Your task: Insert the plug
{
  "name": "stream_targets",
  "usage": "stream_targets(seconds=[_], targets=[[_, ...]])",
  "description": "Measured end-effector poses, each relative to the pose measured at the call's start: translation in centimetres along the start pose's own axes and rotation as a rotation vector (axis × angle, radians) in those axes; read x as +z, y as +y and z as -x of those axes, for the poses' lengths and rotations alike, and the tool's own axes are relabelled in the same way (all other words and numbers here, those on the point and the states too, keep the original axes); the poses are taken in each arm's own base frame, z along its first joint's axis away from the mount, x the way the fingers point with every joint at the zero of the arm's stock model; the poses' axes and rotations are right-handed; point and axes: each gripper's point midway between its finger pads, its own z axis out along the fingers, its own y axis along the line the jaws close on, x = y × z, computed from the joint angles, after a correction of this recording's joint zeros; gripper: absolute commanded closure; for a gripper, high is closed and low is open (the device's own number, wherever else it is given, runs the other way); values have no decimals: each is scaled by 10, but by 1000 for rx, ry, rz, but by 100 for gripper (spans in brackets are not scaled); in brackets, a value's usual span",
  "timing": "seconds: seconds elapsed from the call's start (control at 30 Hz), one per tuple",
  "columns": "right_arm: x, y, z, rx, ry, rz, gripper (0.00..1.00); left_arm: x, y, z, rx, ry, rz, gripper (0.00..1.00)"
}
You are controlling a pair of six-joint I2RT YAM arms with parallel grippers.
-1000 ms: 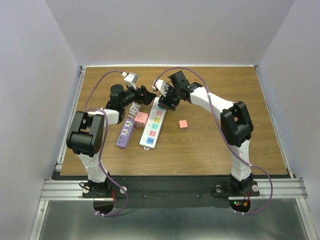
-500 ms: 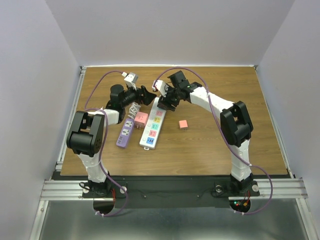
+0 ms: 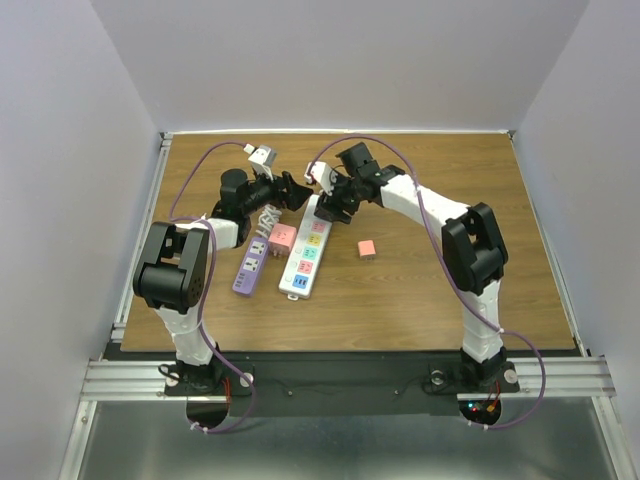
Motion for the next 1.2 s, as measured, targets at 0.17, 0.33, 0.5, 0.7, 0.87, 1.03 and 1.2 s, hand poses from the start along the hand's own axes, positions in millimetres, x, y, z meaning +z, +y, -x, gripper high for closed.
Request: stream_targets(seconds=[0.17, 0.33, 0.5, 0.7, 0.87, 1.03, 1.2], targets=[[-2, 9, 0, -3, -3, 22, 99, 0, 0, 0, 0, 0, 0, 1], [-3, 15, 1, -8, -3, 35, 100, 0, 0, -1, -1, 1, -1, 1], [-2, 15, 1, -9, -1, 34, 99, 0, 1, -3, -4, 6, -1, 1], [-4, 11, -1, 3, 17, 13, 100, 0, 1, -3, -3, 6, -2, 1], [-4, 10, 0, 8, 21, 9, 100, 0, 1, -3, -3, 6, -2, 1], [-1, 6, 2, 6, 20, 0, 99, 0, 1, -3, -3, 6, -2, 1], [3, 6, -1, 9, 27, 3, 100, 0, 1, -3, -3, 6, -2, 1]])
